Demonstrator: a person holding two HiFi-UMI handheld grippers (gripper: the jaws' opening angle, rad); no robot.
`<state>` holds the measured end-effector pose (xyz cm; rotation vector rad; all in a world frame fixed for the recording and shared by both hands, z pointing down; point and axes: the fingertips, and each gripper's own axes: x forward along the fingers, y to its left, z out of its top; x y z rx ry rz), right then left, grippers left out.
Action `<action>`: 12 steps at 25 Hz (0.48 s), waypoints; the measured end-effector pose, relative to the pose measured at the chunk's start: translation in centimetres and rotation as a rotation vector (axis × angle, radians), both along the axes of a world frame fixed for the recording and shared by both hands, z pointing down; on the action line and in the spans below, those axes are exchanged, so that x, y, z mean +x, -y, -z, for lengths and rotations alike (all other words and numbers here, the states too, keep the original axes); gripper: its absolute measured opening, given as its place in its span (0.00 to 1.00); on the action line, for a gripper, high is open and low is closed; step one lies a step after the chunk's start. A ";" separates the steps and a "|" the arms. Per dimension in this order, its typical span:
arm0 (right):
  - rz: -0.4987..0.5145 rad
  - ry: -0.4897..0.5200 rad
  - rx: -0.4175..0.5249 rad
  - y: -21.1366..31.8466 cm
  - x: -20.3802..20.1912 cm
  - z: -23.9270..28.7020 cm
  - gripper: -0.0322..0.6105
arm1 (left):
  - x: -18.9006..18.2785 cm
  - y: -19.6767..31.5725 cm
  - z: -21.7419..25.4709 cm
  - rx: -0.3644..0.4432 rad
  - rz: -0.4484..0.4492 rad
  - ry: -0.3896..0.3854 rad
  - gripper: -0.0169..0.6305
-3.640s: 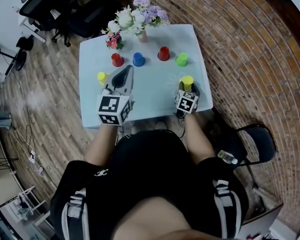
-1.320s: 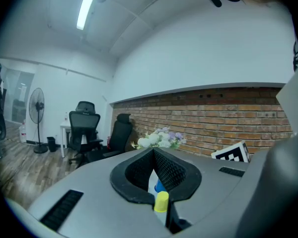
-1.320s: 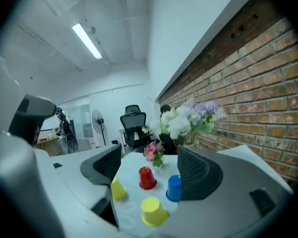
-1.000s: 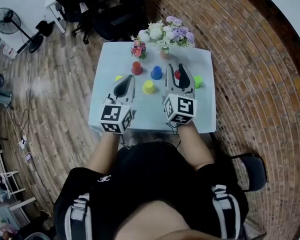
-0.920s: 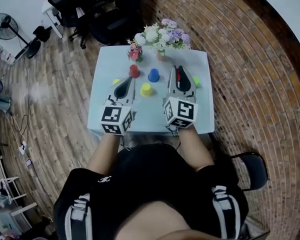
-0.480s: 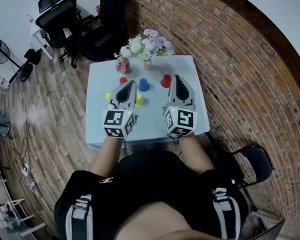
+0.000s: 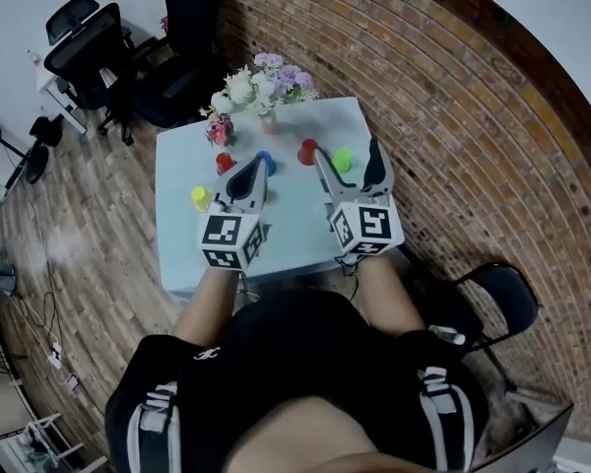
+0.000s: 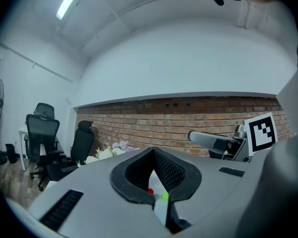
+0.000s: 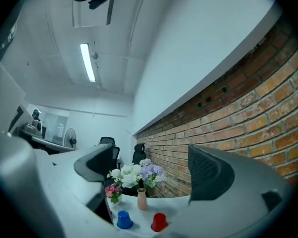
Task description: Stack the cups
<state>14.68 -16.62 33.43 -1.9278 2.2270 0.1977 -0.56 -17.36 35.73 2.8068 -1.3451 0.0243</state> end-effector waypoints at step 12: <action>0.092 -0.131 -0.276 5.8 5.0 -9.2 0.80 | 1.6 0.1 -1.3 -0.036 -0.008 0.027 0.03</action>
